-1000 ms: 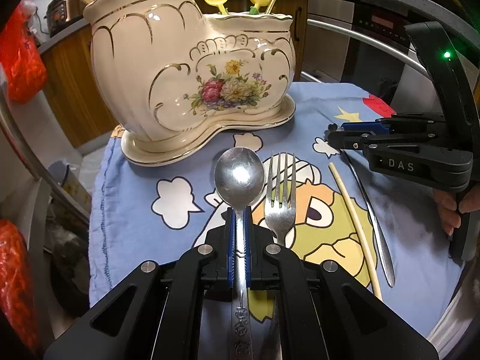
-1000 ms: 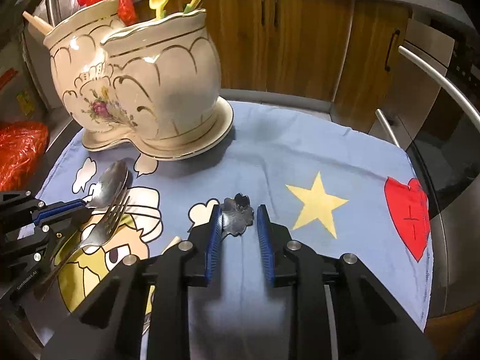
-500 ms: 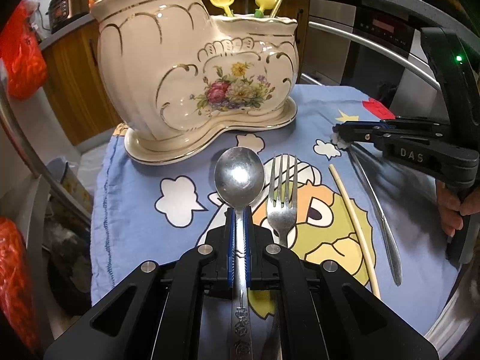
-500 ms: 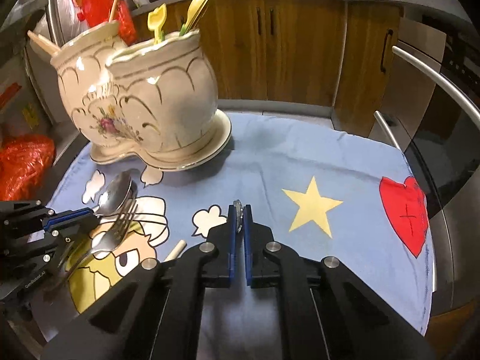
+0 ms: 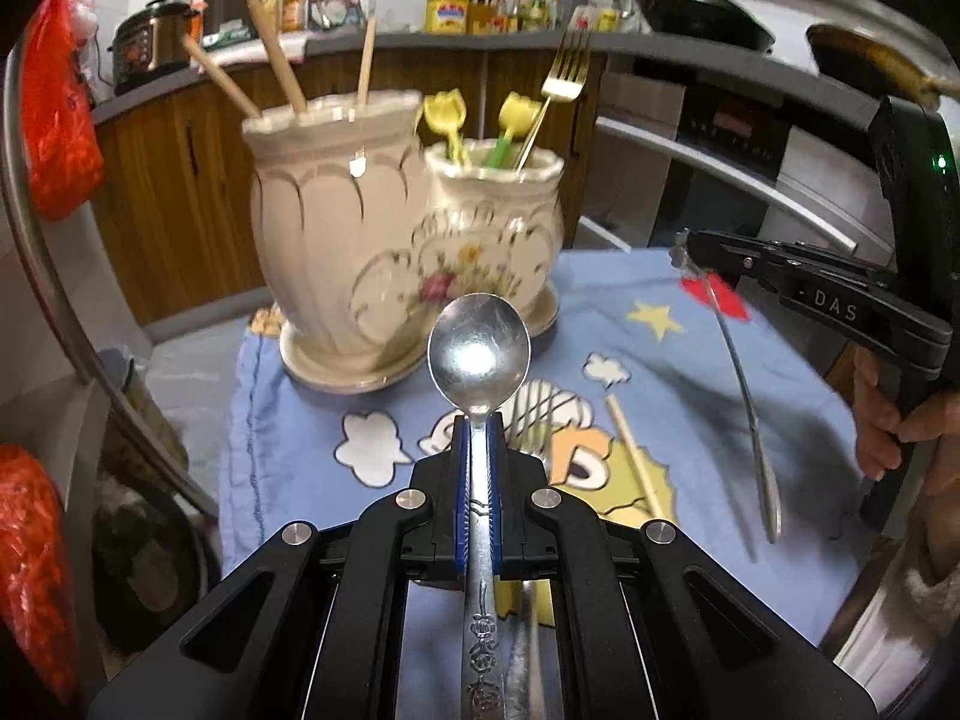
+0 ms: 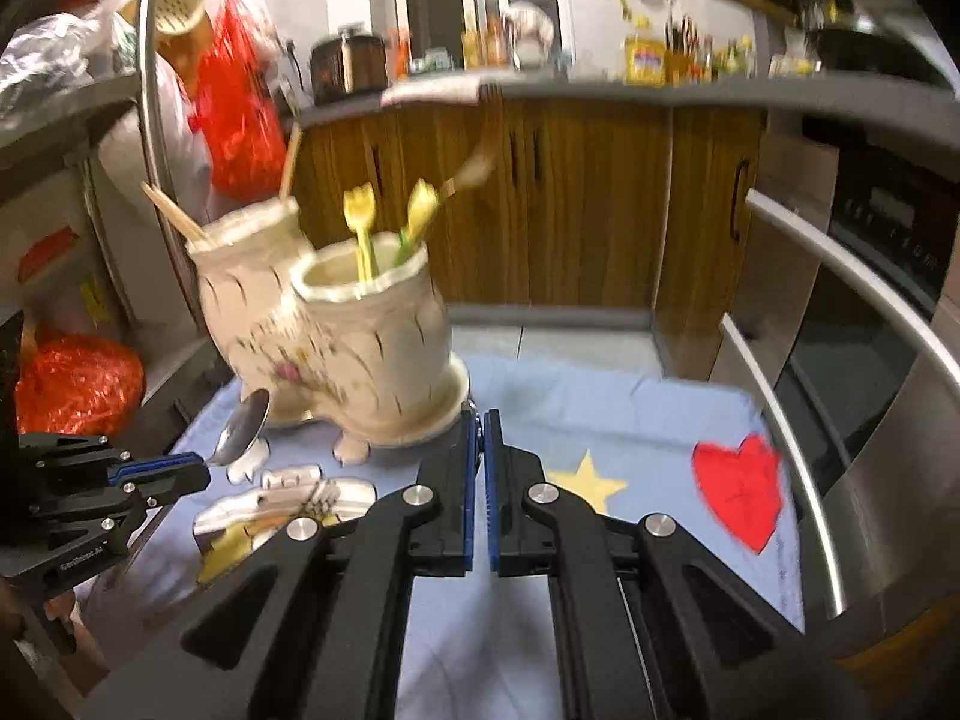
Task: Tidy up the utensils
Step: 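Lift and carry the silver spoon with the left tool while the right tool carries its spoon to the holder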
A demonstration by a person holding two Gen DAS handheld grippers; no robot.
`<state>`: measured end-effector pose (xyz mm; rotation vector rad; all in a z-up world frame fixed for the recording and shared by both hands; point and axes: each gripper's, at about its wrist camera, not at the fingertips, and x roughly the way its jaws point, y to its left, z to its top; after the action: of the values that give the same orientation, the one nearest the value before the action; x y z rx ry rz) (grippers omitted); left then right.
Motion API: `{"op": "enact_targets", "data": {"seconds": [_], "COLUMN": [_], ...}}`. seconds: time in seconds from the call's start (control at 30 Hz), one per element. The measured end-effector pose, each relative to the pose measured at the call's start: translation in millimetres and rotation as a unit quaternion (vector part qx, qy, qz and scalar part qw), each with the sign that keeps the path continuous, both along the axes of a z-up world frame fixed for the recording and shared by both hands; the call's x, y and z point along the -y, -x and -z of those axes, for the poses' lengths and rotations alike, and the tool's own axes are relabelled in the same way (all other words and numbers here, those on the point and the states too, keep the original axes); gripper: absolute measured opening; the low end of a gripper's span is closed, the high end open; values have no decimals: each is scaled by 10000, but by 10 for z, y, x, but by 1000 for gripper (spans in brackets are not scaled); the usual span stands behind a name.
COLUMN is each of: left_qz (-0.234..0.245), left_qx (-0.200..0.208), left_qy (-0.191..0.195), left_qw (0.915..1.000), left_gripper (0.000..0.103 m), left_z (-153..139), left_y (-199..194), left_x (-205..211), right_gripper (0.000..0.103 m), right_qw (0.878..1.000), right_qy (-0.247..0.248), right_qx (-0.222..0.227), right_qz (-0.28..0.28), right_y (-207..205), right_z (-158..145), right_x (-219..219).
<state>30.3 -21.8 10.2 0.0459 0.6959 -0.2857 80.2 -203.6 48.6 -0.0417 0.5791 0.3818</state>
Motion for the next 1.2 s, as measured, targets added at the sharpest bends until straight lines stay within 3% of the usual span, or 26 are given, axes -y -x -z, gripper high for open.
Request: {"op": "enact_targets", "data": {"seconds": [0.27, 0.8, 0.97, 1.2], "left_qz": [210, 373, 395, 440], "left_qx": [470, 795, 1068, 1610], "left_qy": [348, 495, 574, 594], "left_qw": [9981, 9949, 9918, 9842], "left_gripper": [6, 6, 6, 6], "left_z": [-290, -549, -823, -1326], "left_y": [160, 65, -75, -374], "left_x": [-5, 23, -25, -82], "right_gripper": [3, 3, 3, 3], "right_qw": [9976, 9973, 9964, 9922], "right_qy": [-289, -355, -388, -244], "right_qx": [611, 637, 728, 1194], "right_qz": [143, 87, 171, 278], "right_y": [154, 46, -36, -211], "right_z": [-288, -339, -421, -714], "right_x": [90, -65, -54, -125]}}
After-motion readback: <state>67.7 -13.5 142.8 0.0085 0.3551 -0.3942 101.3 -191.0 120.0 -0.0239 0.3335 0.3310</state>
